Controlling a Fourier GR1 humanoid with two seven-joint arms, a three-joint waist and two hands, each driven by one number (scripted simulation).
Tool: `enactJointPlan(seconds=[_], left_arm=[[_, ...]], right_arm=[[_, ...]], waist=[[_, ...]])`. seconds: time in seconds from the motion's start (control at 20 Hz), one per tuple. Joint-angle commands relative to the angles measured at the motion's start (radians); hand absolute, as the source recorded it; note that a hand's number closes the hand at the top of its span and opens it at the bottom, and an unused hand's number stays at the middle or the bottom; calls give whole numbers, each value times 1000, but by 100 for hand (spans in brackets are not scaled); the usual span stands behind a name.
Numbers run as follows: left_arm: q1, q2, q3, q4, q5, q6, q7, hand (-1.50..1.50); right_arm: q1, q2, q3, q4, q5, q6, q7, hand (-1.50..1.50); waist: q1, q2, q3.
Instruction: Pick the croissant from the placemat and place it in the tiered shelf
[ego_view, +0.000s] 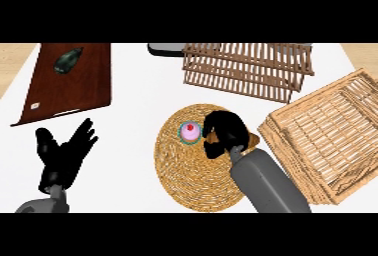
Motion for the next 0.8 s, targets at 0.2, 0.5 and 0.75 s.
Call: enactJointPlan(seconds=[0.2,0.5,0.75], left_arm=[[-28,-6,-4,21,-4,-8,22,0],[-34,-2,13,29,7,0,50,0],[-4,3,10,15,3,-13,36,0]], right_arm=[[-185,18,202,-38,-222,-212,383,150],[-317,18,282,-262,-80,-336,605,150],[-523,18,159,-313,49,-252,780,150]], waist=[[29,12,0],[5,2,-1],[-6,-2,-1]])
